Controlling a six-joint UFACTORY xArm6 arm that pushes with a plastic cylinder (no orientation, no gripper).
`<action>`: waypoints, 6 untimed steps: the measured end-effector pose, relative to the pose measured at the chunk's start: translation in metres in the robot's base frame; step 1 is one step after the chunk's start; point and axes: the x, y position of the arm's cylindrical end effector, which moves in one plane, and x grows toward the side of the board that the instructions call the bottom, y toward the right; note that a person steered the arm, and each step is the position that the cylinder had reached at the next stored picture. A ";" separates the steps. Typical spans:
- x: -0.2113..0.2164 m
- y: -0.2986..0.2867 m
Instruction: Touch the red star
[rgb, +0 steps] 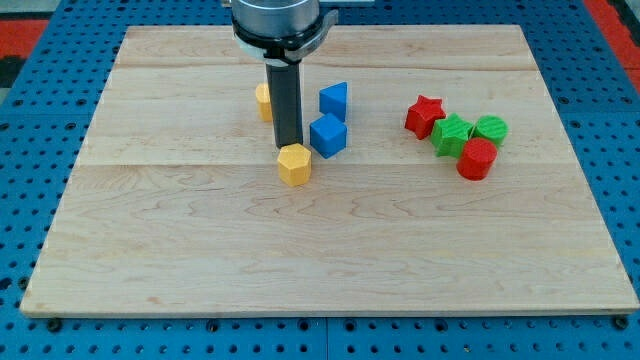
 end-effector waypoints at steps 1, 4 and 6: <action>-0.001 -0.005; 0.095 -0.074; 0.140 0.030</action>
